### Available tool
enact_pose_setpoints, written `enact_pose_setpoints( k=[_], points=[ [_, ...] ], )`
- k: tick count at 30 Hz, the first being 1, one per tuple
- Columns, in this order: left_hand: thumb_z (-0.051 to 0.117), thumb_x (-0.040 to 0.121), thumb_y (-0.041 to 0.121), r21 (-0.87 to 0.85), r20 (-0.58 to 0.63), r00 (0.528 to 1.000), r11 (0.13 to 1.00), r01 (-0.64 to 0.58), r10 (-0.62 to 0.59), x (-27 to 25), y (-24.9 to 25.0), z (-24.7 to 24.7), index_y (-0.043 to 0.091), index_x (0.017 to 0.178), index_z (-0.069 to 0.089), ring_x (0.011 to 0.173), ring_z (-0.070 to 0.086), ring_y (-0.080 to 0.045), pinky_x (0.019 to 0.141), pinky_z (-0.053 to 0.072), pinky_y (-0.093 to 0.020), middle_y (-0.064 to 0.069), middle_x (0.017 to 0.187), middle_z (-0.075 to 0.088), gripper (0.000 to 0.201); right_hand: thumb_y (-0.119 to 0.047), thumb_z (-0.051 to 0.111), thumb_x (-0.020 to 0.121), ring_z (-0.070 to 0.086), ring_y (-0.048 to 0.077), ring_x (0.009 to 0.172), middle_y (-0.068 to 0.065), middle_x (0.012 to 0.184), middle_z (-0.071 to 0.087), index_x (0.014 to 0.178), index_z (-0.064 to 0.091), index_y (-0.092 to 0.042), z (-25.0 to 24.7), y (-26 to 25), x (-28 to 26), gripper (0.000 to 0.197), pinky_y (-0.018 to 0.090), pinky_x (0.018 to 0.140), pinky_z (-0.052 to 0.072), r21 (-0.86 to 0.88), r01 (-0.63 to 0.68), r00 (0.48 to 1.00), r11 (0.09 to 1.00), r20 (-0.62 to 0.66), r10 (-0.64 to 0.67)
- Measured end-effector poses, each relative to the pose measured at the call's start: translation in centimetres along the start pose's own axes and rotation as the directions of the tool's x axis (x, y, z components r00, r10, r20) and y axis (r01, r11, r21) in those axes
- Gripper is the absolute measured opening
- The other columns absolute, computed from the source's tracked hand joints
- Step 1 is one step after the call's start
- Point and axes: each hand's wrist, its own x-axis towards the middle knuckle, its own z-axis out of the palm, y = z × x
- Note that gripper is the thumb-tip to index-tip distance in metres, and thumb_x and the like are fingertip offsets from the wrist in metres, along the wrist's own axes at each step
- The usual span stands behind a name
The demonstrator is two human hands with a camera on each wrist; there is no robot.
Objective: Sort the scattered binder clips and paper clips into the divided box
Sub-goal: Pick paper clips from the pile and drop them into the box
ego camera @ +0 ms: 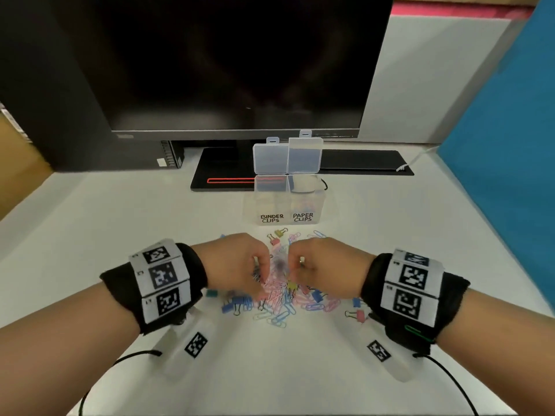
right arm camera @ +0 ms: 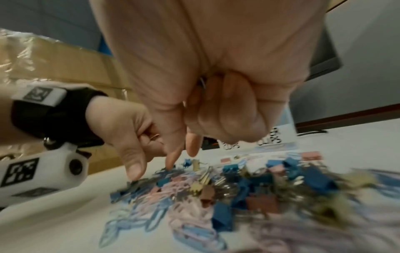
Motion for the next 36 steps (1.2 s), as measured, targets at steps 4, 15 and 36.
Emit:
enact_pose_setpoints(
  k=[4, 15, 36],
  points=[
    [0.078, 0.073, 0.032, 0.077, -0.048, 0.999, 0.997, 0.027, -0.023, -0.5, -0.4, 0.2, 0.020, 0.093, 0.066, 0.040, 0.046, 0.004, 0.040, 0.028, -0.009, 0.011, 0.054, 0.045, 0.026, -0.044, 0.067, 0.080, 0.052, 0.016, 0.073, -0.012, 0.075, 0.045, 0.117, 0.048, -0.023, 0.6, -1.6, 1.3, 0.046, 0.019, 0.046, 0.037, -0.138, 0.057, 0.994, 0.989, 0.103, -0.043],
    [0.077, 0.072, 0.043, 0.102, -0.111, 0.994, 0.995, 0.012, -0.001, 0.0, -0.3, 2.1, 0.021, 0.103, 0.057, 0.056, 0.045, 0.000, 0.049, 0.030, -0.013, 0.014, 0.068, 0.044, 0.043, -0.035, 0.055, 0.090, 0.061, 0.027, 0.099, 0.007, 0.109, 0.064, 0.112, 0.056, -0.013, 1.6, -1.2, 3.7, 0.030, 0.031, 0.078, 0.047, -0.286, 0.094, 0.990, 0.954, 0.130, -0.059],
    [0.064, 0.089, 0.026, -0.558, 0.046, 0.978, 0.807, 0.194, -0.203, 1.8, -0.8, -0.7, 0.012, 0.081, 0.062, 0.047, 0.032, -0.012, 0.042, 0.030, -0.019, 0.004, 0.053, 0.046, 0.016, -0.024, 0.041, 0.100, 0.031, 0.014, 0.056, 0.000, 0.065, 0.034, 0.076, 0.043, -0.015, -1.5, 3.7, 1.7, 0.027, 0.028, 0.053, 0.031, 0.590, -0.227, 0.973, 0.775, 0.107, 0.203]
  ],
)
